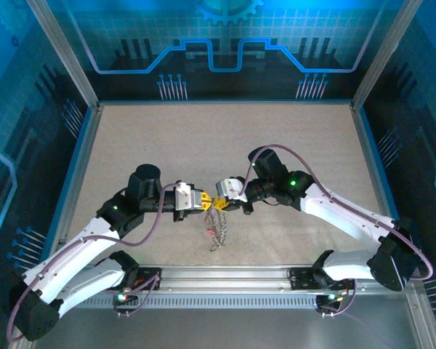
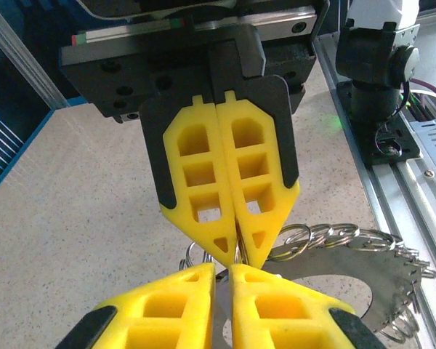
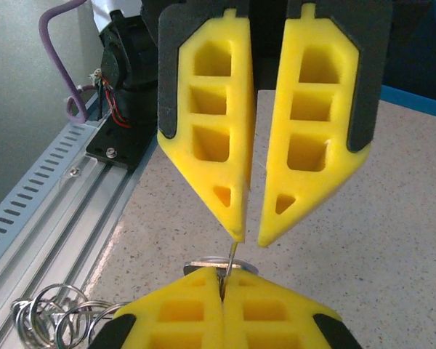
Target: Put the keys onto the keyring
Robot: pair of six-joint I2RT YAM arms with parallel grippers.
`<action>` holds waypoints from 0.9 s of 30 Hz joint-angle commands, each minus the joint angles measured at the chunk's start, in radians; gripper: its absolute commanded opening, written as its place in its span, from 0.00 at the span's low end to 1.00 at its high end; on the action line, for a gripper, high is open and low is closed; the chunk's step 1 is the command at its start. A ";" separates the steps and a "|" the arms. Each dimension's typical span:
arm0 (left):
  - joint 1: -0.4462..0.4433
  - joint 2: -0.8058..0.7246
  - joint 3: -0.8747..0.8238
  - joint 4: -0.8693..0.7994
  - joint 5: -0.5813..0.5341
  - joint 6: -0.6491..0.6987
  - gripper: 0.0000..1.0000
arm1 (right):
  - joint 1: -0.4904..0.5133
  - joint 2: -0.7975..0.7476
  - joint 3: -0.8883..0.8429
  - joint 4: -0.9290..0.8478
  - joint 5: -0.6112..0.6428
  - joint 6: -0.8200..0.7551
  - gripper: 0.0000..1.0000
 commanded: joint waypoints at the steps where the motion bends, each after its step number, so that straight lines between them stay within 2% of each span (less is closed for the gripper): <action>1: -0.010 0.011 0.033 -0.048 0.046 0.029 0.18 | 0.021 0.001 0.036 0.028 -0.032 -0.016 0.00; 5: -0.010 0.007 0.029 -0.073 0.046 0.048 0.29 | 0.021 0.004 0.040 0.021 -0.032 -0.022 0.00; 11: -0.011 0.004 0.045 -0.112 0.029 0.057 0.32 | 0.023 0.004 0.038 0.016 -0.029 -0.027 0.00; 14: -0.010 0.018 0.054 -0.101 0.010 0.044 0.26 | 0.032 0.003 0.040 0.004 -0.016 -0.037 0.00; 21: -0.011 0.061 0.083 -0.096 0.076 0.019 0.08 | 0.054 0.005 0.039 0.010 0.013 -0.040 0.00; 27: -0.013 0.055 0.062 -0.097 0.077 0.036 0.09 | 0.059 -0.003 0.021 0.044 0.025 -0.017 0.00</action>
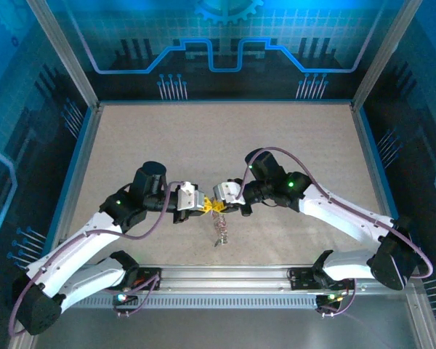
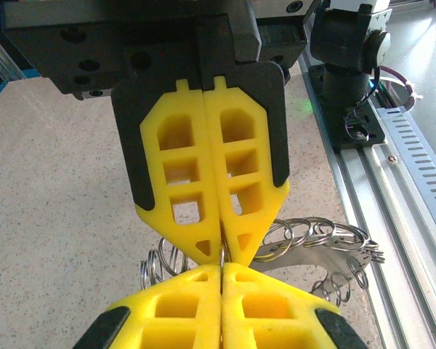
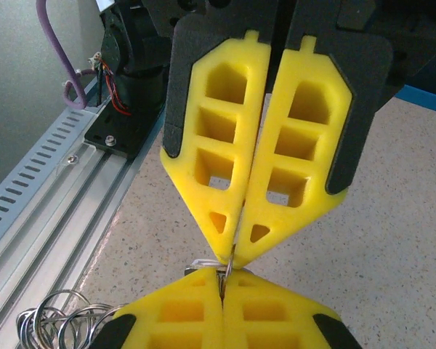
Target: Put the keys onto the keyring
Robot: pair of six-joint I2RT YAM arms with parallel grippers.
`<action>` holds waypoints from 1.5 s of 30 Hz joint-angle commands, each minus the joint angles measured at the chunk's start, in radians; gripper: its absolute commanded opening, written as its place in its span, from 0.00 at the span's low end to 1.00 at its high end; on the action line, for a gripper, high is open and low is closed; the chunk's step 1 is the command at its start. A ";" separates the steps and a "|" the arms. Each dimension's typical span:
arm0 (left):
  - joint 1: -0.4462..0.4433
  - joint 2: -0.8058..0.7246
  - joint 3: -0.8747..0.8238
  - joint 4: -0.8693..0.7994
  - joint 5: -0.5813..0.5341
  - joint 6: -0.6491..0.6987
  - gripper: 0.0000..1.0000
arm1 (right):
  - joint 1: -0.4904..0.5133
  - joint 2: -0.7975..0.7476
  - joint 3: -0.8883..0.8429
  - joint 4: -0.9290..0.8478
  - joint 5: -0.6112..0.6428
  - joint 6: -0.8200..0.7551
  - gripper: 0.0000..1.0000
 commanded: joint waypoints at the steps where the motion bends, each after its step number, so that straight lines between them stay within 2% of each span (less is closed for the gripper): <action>1: -0.010 -0.002 0.011 0.018 0.045 0.020 0.09 | 0.031 -0.007 0.012 0.064 -0.017 0.014 0.00; 14: -0.036 -0.002 -0.005 -0.001 0.004 0.051 0.16 | 0.046 -0.048 -0.045 0.213 0.094 0.066 0.00; 18: -0.037 0.012 0.005 -0.010 -0.048 0.040 0.10 | 0.046 -0.079 -0.076 0.267 0.120 0.088 0.00; 23: -0.036 0.027 0.014 -0.011 -0.167 0.027 0.05 | 0.047 -0.103 -0.097 0.299 0.115 0.106 0.00; 25: -0.037 0.025 0.020 -0.009 -0.209 -0.003 0.25 | 0.048 -0.110 -0.114 0.323 0.120 0.114 0.00; 26: -0.037 0.018 0.017 -0.010 -0.222 -0.010 0.29 | 0.048 -0.111 -0.119 0.332 0.126 0.117 0.00; 31: -0.038 -0.020 -0.011 0.002 -0.213 0.006 0.36 | 0.048 -0.113 -0.122 0.340 0.150 0.120 0.00; 34: -0.037 -0.039 -0.022 0.009 -0.213 0.008 0.35 | 0.049 -0.116 -0.151 0.355 0.139 0.117 0.00; 39: -0.037 -0.035 -0.008 0.012 -0.194 0.016 0.24 | 0.048 -0.125 -0.171 0.380 0.118 0.103 0.00; 45: -0.037 -0.075 -0.012 0.003 -0.194 0.045 0.23 | 0.048 -0.125 -0.174 0.371 0.119 0.092 0.00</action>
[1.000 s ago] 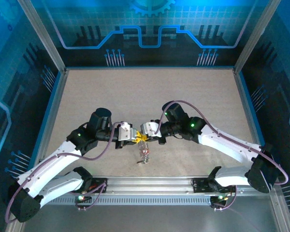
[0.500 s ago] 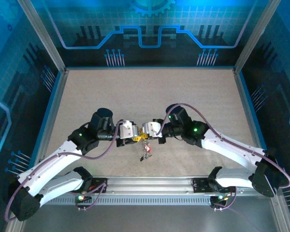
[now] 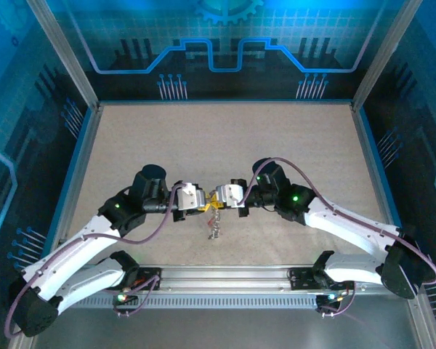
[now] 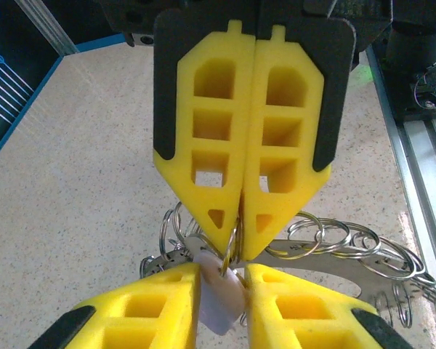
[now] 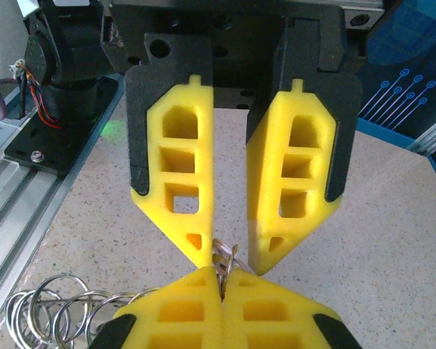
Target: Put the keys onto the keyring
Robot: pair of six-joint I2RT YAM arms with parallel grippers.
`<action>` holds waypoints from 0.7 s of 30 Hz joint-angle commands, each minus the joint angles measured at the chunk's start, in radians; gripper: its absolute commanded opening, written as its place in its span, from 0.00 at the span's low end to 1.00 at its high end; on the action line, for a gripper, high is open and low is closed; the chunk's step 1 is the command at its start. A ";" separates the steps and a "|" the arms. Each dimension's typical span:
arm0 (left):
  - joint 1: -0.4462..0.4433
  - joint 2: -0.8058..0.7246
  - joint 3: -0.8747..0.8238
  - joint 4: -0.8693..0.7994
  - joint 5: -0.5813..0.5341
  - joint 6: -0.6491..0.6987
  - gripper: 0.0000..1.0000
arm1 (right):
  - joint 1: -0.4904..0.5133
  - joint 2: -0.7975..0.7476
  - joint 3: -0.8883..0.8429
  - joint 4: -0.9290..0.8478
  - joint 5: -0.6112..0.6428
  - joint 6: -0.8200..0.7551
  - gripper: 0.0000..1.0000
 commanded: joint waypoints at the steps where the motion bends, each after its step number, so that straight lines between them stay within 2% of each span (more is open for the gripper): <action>1: -0.003 -0.047 0.001 -0.015 0.006 0.037 0.23 | 0.010 -0.028 -0.005 0.053 -0.033 -0.013 0.00; 9: -0.004 -0.090 -0.006 -0.042 0.009 0.049 0.30 | 0.005 -0.022 -0.003 0.050 -0.044 -0.016 0.00; 14: -0.004 -0.051 0.004 -0.047 0.024 0.068 0.19 | 0.005 -0.020 0.004 0.043 -0.056 -0.016 0.00; 21: -0.003 -0.015 0.007 -0.026 0.046 0.063 0.20 | 0.003 -0.020 0.004 0.044 -0.070 -0.010 0.00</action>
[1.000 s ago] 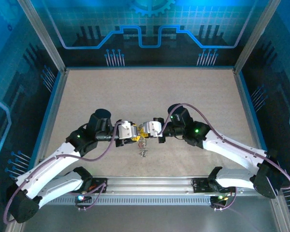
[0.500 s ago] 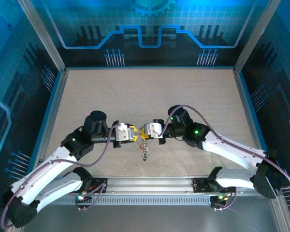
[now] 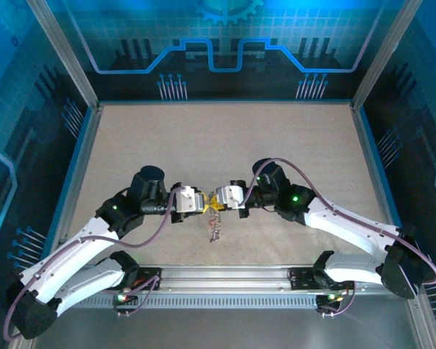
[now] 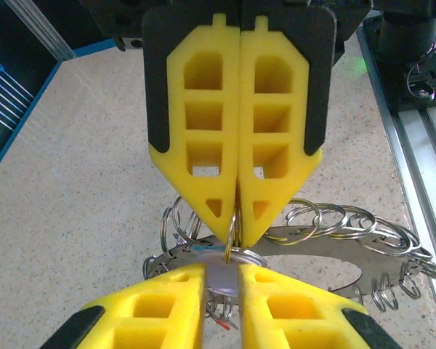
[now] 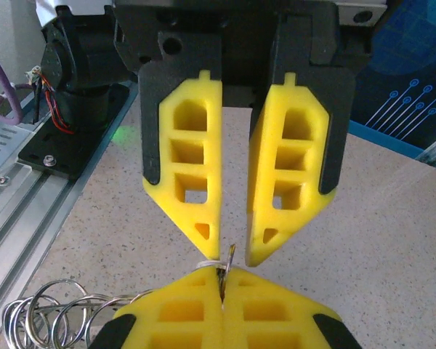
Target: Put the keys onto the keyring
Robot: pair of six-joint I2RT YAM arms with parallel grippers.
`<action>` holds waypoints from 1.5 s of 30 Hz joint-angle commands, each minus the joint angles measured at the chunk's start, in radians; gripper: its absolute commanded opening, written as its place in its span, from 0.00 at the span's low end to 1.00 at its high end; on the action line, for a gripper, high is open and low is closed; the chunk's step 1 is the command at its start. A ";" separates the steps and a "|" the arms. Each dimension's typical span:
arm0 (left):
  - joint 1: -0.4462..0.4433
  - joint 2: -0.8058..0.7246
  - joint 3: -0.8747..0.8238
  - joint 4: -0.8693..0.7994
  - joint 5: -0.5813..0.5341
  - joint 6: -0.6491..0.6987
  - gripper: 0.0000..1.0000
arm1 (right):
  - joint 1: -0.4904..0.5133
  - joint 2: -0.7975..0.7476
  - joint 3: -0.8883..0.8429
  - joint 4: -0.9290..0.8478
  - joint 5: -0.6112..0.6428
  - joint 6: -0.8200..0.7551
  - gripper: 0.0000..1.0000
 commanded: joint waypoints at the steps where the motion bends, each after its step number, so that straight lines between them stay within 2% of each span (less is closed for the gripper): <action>1: -0.002 0.003 0.012 0.008 0.050 0.015 0.20 | 0.002 -0.021 0.004 0.051 -0.035 0.001 0.00; 15: -0.002 -0.050 0.010 0.025 0.071 0.020 0.19 | 0.008 -0.011 0.012 0.034 -0.029 -0.012 0.00; 24: -0.004 -0.011 0.018 0.003 0.093 0.020 0.16 | 0.011 -0.011 0.016 0.035 -0.027 -0.008 0.00; 39: -0.004 0.013 0.023 0.071 0.134 -0.038 0.15 | 0.033 0.007 0.022 0.050 0.011 0.004 0.00; 42: -0.002 0.012 0.019 0.073 0.131 -0.025 0.08 | 0.034 0.005 0.018 0.057 0.015 0.008 0.00; 44: -0.003 0.012 0.021 0.069 0.132 -0.028 0.00 | 0.034 0.004 0.013 0.071 0.018 0.015 0.00; 45: -0.003 0.012 0.020 0.067 0.136 -0.031 0.00 | 0.034 0.006 0.013 0.073 0.019 0.018 0.00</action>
